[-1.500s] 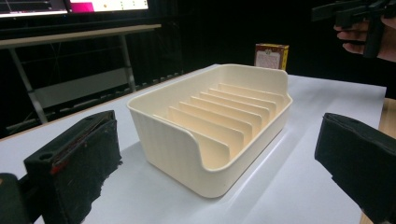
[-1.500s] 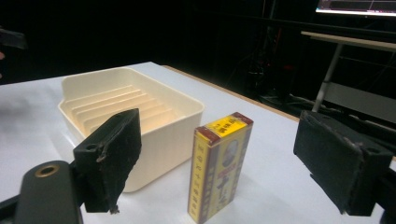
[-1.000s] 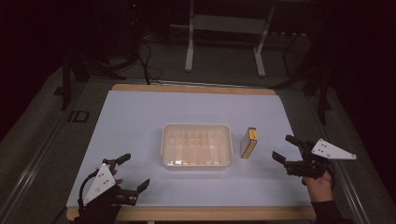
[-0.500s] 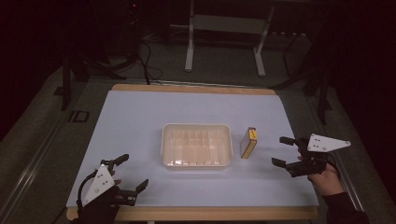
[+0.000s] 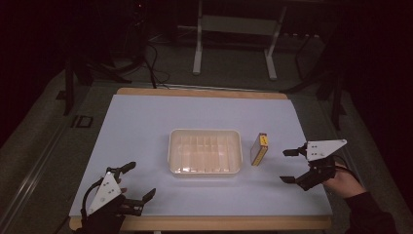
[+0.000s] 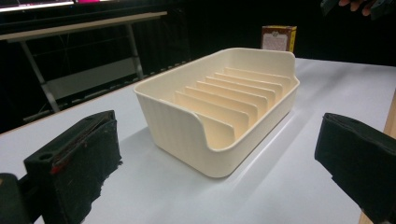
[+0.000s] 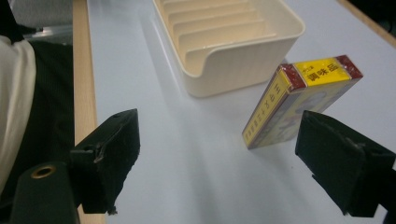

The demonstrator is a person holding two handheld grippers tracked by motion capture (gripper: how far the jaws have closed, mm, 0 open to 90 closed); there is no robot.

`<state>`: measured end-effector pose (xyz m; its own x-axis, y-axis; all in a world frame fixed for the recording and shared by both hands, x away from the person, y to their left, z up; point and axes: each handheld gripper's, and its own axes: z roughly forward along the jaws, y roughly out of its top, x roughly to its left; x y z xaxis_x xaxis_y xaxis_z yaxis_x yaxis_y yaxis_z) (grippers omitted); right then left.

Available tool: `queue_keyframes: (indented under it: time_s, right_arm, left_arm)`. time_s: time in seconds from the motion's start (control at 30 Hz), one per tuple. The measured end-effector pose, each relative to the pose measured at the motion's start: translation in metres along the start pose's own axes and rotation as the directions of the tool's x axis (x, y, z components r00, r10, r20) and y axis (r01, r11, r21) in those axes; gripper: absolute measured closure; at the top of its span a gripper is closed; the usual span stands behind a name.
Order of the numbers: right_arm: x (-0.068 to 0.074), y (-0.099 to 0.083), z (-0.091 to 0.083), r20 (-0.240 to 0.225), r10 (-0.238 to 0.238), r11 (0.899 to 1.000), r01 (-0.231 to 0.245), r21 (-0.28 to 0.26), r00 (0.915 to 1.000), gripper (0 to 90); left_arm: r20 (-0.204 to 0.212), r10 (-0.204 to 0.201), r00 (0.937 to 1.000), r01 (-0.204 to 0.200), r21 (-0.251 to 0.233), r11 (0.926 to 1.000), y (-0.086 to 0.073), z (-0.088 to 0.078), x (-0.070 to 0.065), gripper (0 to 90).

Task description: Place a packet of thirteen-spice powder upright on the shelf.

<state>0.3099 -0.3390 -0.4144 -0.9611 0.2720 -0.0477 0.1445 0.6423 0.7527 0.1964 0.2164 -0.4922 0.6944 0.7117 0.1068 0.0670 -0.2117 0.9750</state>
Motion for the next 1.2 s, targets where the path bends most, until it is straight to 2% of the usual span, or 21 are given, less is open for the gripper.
queue_keyframes:
  time_s: [0.07, 0.13, 0.2, 0.23, 0.27, 0.4, 0.43, 0.47, 0.63, 0.77, 1.0, 1.07, 1.2]
  right_arm:
    - [-0.001, 0.0, 0.001, -0.013, 0.003, 1.0, -0.003, 0.024, 0.9999, 13.8]
    - [-0.003, 0.0, 0.003, -0.037, 0.012, 0.997, -0.009, 0.076, 0.9992, 13.8]
    - [-0.003, 0.001, 0.006, -0.028, -0.001, 0.989, 0.005, 0.147, 0.9996, 13.8]
    - [-0.004, 0.001, 0.008, -0.023, -0.012, 0.982, 0.016, 0.187, 0.9997, 13.7]
    - [-0.006, 0.002, 0.011, -0.043, 0.008, 0.967, 0.003, 0.253, 0.9991, 13.4]
    - [-0.009, 0.003, 0.016, -0.074, 0.023, 0.931, 0.005, 0.366, 0.997, 13.2]
    - [-0.009, 0.003, 0.016, -0.074, 0.023, 0.931, 0.005, 0.366, 0.997, 13.2]
    - [-0.01, 0.005, 0.018, -0.084, 0.018, 0.913, 0.018, 0.408, 0.9963, 13.4]
    - [-0.013, 0.011, 0.019, -0.086, 0.014, 0.876, 0.029, 0.482, 0.9962, 13.5]
    - [-0.016, 0.015, 0.021, -0.094, 0.03, 0.843, 0.025, 0.538, 0.9951, 13.6]
    - [-0.023, 0.019, 0.025, -0.116, 0.058, 0.793, 0.025, 0.609, 0.9915, 14.0]
    - [-0.026, 0.019, 0.026, -0.123, 0.06, 0.781, 0.03, 0.624, 0.9907, 14.0]
    - [-0.03, 0.02, 0.027, -0.128, 0.071, 0.776, 0.026, 0.631, 0.9892, 14.0]
  left_arm:
    - [0.0, 0.0, 1.0, 0.0, 0.0, 1.0, 0.0, 0.0, 0.0, 0.3]
    - [-0.001, 0.001, 1.0, -0.001, 0.0, 1.0, 0.0, 0.0, 0.0, 0.3]
    - [0.002, -0.003, 1.0, 0.003, -0.001, 1.0, 0.0, 0.0, 0.0, 0.3]
    - [0.002, -0.003, 1.0, 0.003, -0.001, 1.0, 0.0, 0.0, 0.0, 0.3]
    - [0.006, -0.005, 1.0, 0.005, -0.001, 1.0, 0.0, 0.001, 0.0, 0.3]
    - [0.01, -0.003, 0.9999, 0.003, 0.003, 1.0, 0.0, 0.001, 0.0, 0.3]
    - [0.01, -0.003, 0.9999, 0.003, 0.003, 1.0, 0.0, 0.001, 0.0, 0.3]
    - [0.011, -0.002, 0.9999, 0.002, 0.004, 1.0, 0.0, 0.001, 0.0, 0.3]
    - [0.012, 0.0, 0.9999, 0.0, 0.006, 1.0, 0.0, 0.001, 0.0, 0.3]
    - [0.014, 0.004, 0.9999, -0.004, 0.009, 1.0, 0.0, 0.001, 0.0, 0.3]
    - [0.021, 0.003, 0.9998, -0.003, 0.014, 0.9999, -0.001, 0.002, -0.001, 0.3]
    - [0.021, 0.003, 0.9998, -0.003, 0.013, 0.9999, -0.001, 0.002, -0.001, 0.3]
    - [0.02, 0.004, 0.9998, -0.004, 0.014, 0.9999, -0.001, 0.002, -0.001, 0.3]
